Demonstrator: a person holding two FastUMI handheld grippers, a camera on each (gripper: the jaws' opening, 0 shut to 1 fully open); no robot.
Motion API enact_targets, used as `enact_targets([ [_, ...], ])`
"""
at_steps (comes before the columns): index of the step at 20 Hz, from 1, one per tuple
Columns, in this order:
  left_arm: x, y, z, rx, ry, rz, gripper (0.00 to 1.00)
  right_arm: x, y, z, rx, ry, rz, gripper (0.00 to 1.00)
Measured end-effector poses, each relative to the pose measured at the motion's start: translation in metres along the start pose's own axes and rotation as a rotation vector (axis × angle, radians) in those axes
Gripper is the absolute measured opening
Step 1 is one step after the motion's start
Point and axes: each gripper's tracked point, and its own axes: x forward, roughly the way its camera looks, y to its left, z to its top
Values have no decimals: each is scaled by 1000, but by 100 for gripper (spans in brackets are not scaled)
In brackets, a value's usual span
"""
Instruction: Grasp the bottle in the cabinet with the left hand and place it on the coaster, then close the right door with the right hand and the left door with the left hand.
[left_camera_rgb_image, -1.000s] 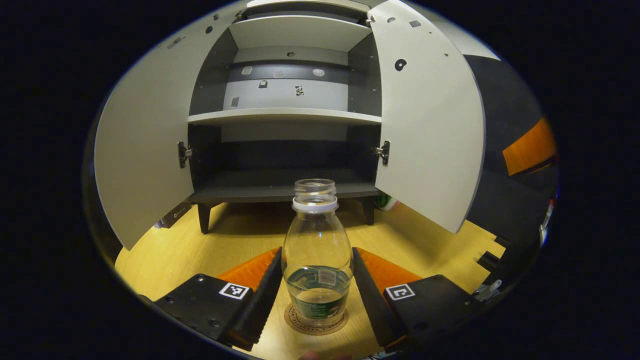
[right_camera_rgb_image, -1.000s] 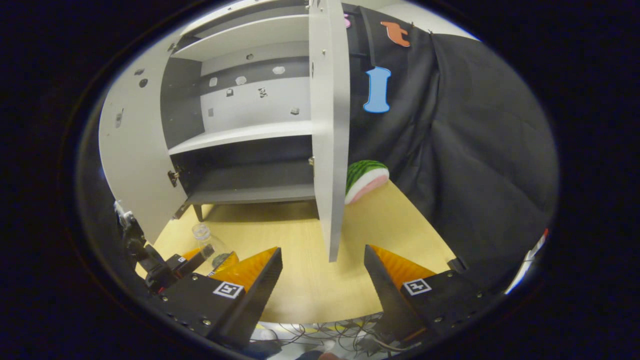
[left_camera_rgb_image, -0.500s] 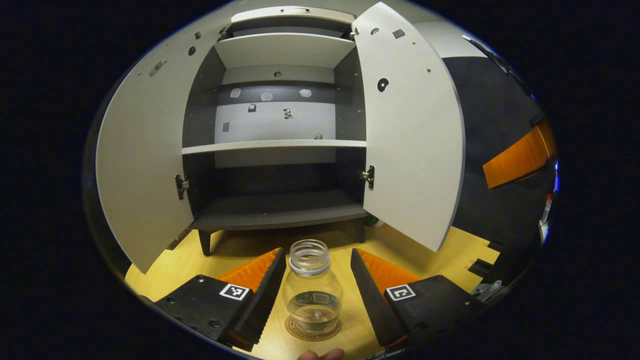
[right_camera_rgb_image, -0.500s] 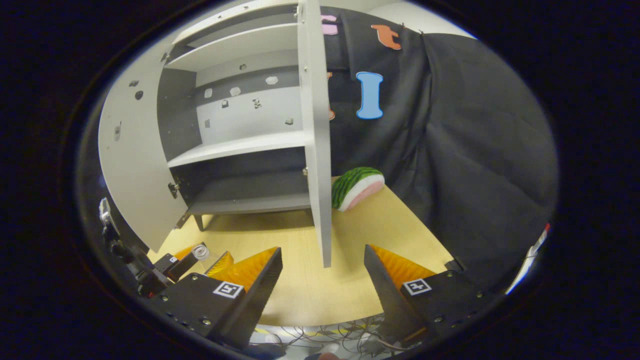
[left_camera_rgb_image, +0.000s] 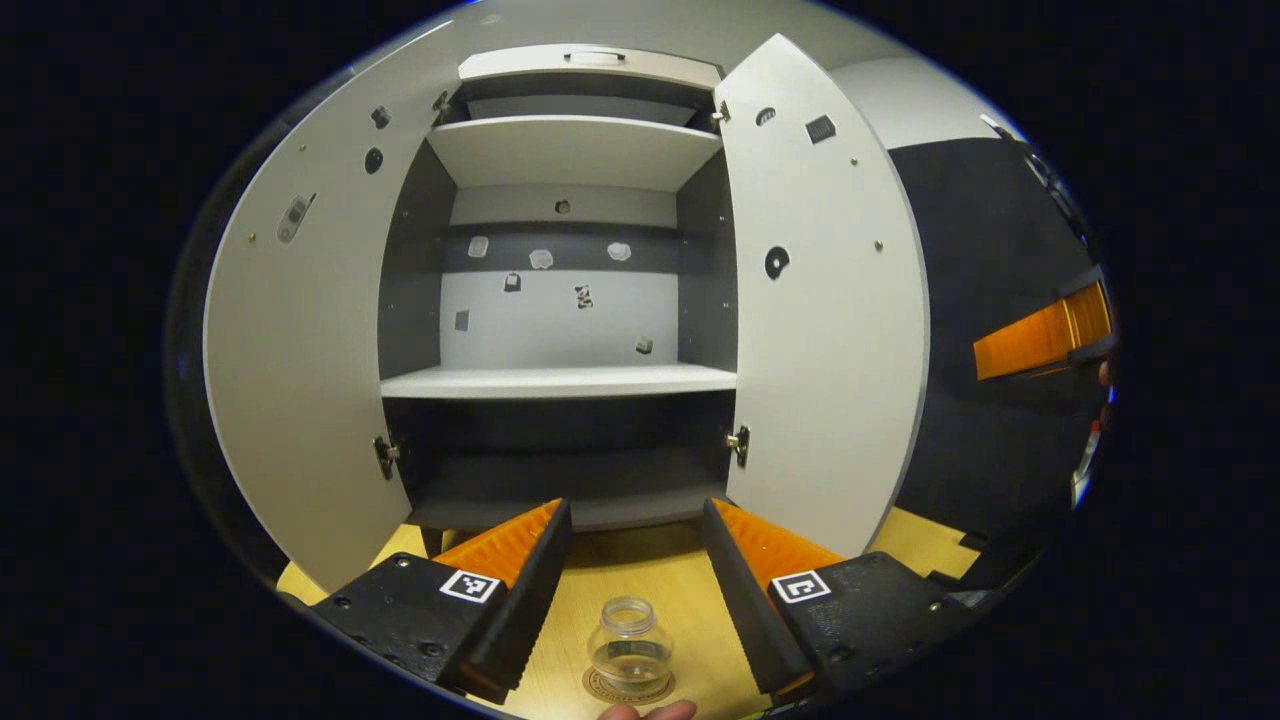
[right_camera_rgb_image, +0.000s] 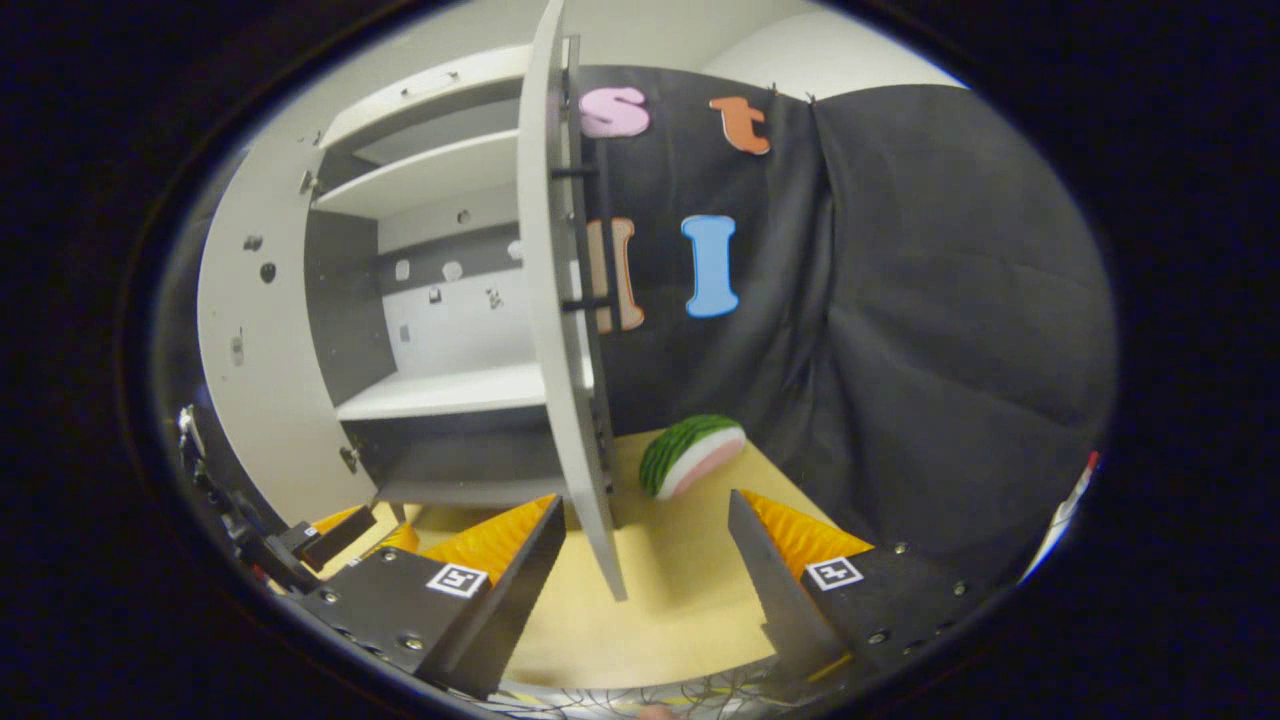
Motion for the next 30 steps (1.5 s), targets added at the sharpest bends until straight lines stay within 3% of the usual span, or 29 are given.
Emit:
enact_targets([
  [3,1,9,37,6,-35,33,84,7,-3,34,31,-56,26,96],
  [5,-1,13,57,30,-77,48,84,15,-3,58,21,-106,44,100],
  [6,-4,15,62,47,-84,54,84,21,-6,68,10,-126,48,96],
  [9,-15,22,65,66,-81,73,84,35,1,90,16,-155,96,100],
  [14,-31,29,73,106,-90,101,84,52,10,97,26,-158,157,100],
  [16,-37,29,71,107,-89,107,84,54,10,95,11,-152,161,94],
  [17,-38,31,70,107,-84,112,84,55,10,95,9,-152,165,98],
  [21,-46,35,70,121,-83,126,89,55,23,94,9,-140,206,98],
  [30,-54,58,69,139,-77,156,86,60,99,83,4,-117,363,98],
])
